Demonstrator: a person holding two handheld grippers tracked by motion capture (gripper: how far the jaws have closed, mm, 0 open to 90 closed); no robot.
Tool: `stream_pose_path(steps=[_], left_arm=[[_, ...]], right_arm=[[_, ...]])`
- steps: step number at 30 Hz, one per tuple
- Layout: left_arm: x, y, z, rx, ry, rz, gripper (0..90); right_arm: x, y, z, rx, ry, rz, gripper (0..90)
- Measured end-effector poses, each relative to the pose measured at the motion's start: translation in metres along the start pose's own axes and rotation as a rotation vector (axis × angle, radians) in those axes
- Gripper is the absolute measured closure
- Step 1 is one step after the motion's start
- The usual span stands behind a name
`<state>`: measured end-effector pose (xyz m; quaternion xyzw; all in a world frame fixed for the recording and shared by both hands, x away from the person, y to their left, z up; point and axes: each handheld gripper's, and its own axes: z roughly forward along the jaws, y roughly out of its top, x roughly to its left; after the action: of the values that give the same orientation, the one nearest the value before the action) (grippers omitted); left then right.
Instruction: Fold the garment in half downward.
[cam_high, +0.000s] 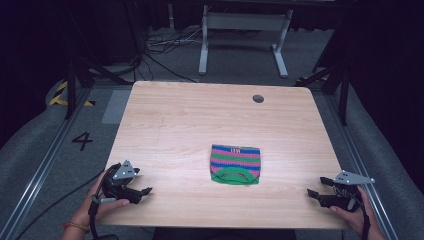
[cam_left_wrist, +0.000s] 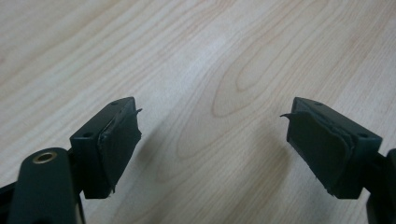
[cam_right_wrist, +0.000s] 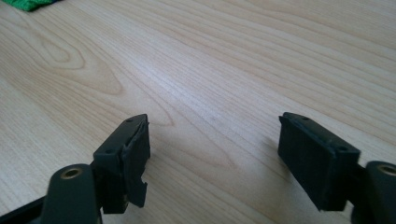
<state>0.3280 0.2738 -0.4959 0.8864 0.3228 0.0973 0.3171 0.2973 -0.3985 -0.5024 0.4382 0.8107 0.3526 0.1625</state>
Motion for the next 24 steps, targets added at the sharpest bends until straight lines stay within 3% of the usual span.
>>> stream_pose_path(steps=[5,24], left_arm=[[0.0012,-0.0061,0.0024,-0.060,0.004,-0.013,14.3],[0.0001,-0.0067,0.0021,-0.058,0.032,-0.042,13.2]], right_arm=[[-0.0027,-0.0008,0.0026,-0.012,-0.017,-0.005,21.2],[-0.0020,-0.0008,0.0029,-0.011,-0.025,-0.002,20.8]])
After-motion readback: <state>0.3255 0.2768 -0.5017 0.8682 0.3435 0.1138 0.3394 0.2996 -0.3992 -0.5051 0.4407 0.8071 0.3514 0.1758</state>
